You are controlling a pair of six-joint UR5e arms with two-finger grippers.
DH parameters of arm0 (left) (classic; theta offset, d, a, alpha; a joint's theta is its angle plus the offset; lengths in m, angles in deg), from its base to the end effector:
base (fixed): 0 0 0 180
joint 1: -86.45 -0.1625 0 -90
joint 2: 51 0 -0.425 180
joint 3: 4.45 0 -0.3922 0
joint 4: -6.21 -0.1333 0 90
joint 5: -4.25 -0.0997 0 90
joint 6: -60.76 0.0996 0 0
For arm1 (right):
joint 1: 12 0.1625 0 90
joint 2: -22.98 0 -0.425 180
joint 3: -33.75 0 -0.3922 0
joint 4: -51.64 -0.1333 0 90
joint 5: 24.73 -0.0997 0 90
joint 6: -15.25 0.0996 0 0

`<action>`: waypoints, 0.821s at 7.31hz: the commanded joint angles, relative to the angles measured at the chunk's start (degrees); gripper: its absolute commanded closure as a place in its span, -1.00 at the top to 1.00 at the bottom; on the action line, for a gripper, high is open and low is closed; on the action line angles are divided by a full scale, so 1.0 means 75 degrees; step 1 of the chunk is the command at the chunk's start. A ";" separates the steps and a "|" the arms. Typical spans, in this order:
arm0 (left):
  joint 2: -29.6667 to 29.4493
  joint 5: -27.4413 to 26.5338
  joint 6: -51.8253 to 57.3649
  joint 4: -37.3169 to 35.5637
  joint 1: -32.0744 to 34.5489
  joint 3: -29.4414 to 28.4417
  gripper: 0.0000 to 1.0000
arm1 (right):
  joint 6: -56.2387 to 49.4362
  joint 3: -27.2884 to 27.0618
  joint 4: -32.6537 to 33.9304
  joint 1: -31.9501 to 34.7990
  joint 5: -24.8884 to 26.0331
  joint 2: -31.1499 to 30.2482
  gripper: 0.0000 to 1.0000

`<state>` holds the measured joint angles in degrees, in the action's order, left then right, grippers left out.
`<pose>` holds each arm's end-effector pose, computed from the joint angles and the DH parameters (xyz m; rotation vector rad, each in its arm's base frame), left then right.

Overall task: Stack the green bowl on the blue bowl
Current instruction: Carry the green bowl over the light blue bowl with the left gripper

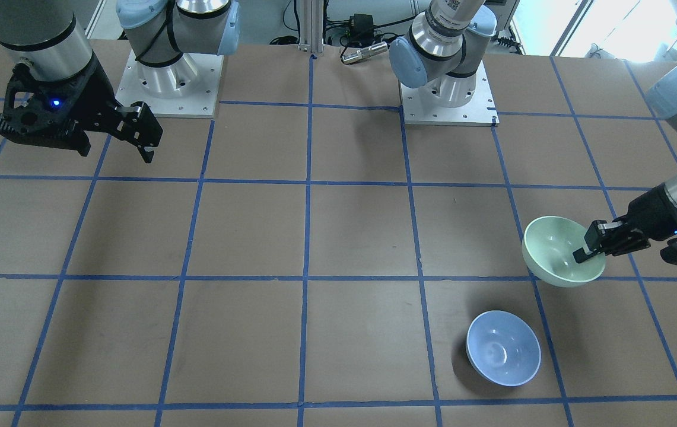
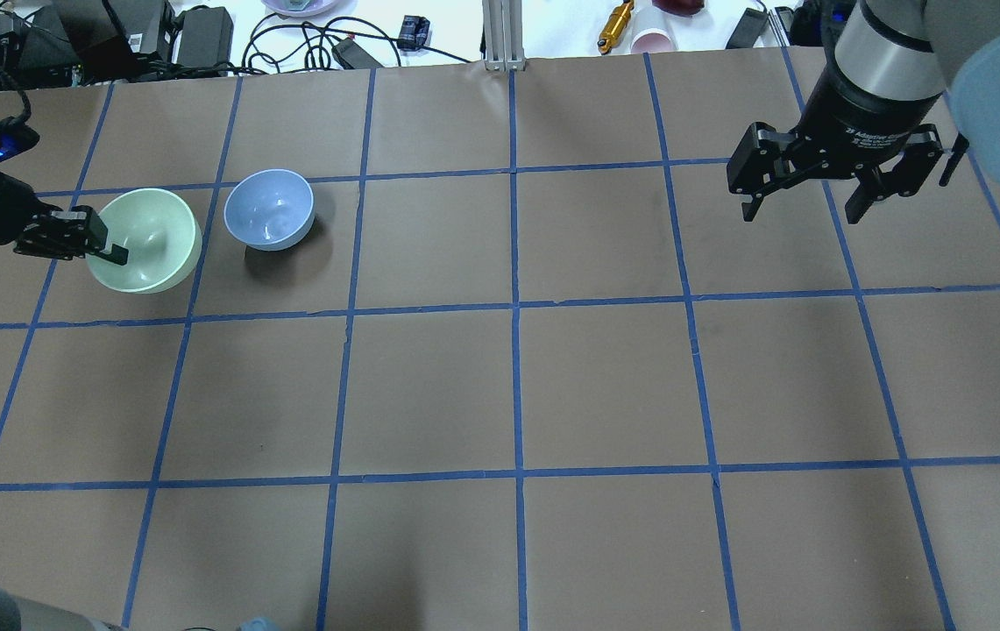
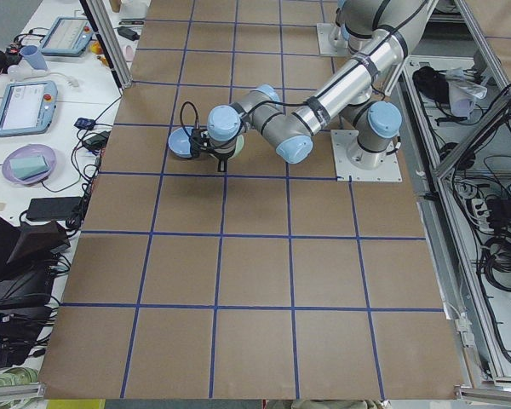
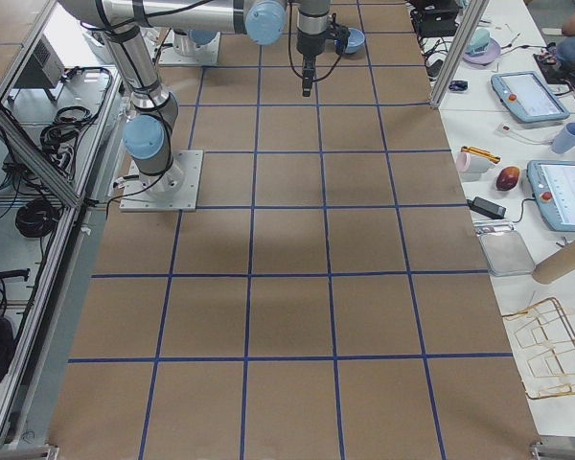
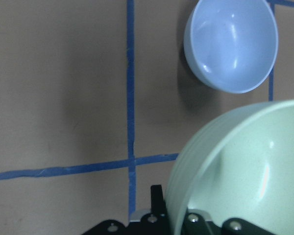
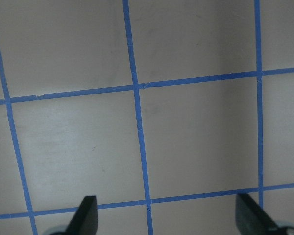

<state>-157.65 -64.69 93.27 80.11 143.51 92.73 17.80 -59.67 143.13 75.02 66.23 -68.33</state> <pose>0.1663 -0.5677 0.3057 0.0450 -2.7579 0.1204 0.1065 -0.4870 0.4723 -0.1506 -3.1212 -0.0170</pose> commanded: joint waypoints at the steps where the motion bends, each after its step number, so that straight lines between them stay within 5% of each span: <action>1: -0.0543 0.0110 -0.0944 -0.0092 0.0605 -0.0672 -1.00 | 0.0000 0.0000 0.0000 0.0000 0.0000 0.0000 1.00; 6: -0.1798 0.0063 -0.2108 -0.0313 0.1273 -0.2022 -1.00 | 0.0000 -0.0011 0.0000 0.0000 0.0000 0.0000 1.00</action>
<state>-169.16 -64.15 78.30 78.87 151.73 79.38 17.80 -59.69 143.13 75.02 66.23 -68.34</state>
